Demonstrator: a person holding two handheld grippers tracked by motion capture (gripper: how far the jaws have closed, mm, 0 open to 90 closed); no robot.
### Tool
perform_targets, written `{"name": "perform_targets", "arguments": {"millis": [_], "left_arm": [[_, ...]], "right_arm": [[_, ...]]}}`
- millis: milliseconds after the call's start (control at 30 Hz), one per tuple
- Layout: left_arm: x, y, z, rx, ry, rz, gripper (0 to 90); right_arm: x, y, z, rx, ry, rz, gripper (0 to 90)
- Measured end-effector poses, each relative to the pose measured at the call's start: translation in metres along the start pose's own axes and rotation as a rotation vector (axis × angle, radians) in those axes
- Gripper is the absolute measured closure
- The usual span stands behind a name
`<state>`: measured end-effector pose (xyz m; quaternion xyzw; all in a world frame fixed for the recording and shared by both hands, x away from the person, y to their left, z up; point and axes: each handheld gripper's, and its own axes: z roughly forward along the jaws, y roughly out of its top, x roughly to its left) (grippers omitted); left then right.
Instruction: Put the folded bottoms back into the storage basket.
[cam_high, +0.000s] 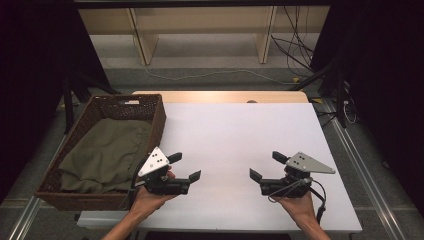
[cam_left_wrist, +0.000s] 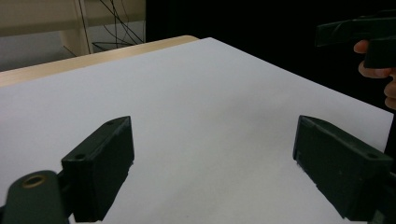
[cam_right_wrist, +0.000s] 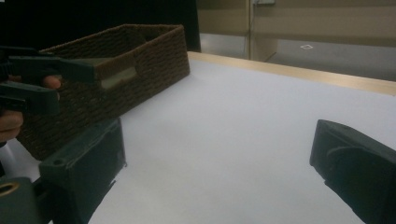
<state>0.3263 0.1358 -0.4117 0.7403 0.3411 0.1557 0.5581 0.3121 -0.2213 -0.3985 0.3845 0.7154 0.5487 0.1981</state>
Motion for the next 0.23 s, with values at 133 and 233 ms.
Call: {"name": "perform_targets", "arguments": {"millis": [133, 233], "left_arm": [[0.0006, 0.0004, -0.0001, -0.004, 0.002, -0.003, 12.5], [0.0007, 0.0004, -0.0003, -0.002, 0.002, 0.002, 12.5]], "right_arm": [[-0.0012, -0.0007, 0.0012, 0.008, 0.0, 0.011, 4.3], [-0.001, -0.0001, 0.0006, 0.002, -0.001, 0.01, 4.2]]}}
